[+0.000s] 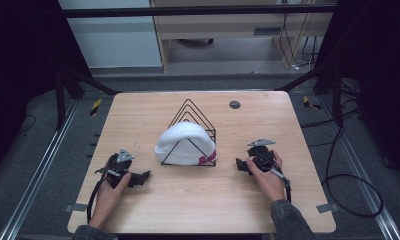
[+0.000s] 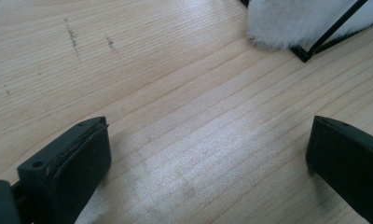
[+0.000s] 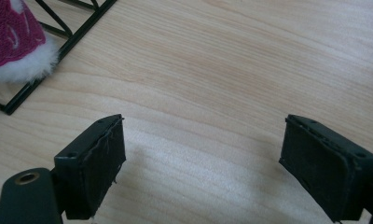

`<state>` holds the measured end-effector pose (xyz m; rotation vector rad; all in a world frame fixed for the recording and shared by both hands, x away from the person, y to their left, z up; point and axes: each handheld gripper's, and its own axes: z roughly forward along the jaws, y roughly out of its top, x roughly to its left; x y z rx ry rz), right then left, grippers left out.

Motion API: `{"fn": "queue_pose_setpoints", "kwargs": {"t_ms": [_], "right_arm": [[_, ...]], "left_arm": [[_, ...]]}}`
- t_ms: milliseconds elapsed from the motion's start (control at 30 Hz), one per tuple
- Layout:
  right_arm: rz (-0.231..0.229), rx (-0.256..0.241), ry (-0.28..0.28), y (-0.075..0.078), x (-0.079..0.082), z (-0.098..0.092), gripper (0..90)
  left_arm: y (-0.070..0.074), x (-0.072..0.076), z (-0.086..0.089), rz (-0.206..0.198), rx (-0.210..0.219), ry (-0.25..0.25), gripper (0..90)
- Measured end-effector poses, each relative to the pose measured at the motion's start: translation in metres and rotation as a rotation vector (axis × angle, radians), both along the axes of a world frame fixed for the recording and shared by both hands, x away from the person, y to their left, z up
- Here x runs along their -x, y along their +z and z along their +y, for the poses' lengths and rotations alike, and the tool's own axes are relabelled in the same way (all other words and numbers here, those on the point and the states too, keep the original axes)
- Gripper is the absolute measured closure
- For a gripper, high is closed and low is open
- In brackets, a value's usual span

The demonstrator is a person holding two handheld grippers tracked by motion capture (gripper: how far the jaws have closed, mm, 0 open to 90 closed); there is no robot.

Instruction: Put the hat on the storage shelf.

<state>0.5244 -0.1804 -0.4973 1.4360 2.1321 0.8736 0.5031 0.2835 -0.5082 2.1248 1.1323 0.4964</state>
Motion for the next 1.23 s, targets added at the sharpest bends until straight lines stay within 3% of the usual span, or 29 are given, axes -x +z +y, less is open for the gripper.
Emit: {"fn": "queue_pose_setpoints", "kwargs": {"t_ms": [633, 1000, 1100, 1233], "right_arm": [[-0.042, -0.025, -0.105, -0.011, -0.013, -0.003, 14.7], [-0.062, -0.015, -0.114, -0.014, -0.014, 0.000, 12.2], [-0.053, -0.019, -0.111, -0.014, -0.013, 0.002, 7.8], [-0.028, -0.019, -0.173, -0.014, -0.012, 0.005, 1.2]], "left_arm": [[0.000, 0.000, 0.000, 0.000, 0.000, 0.000, 0.0], [0.000, 0.000, 0.000, -0.001, 0.000, 0.000, 0.0], [0.000, 0.000, 0.000, -0.001, 0.000, 0.000, 0.0], [0.000, 0.000, 0.000, -0.001, 0.000, 0.000, 0.0]]}}
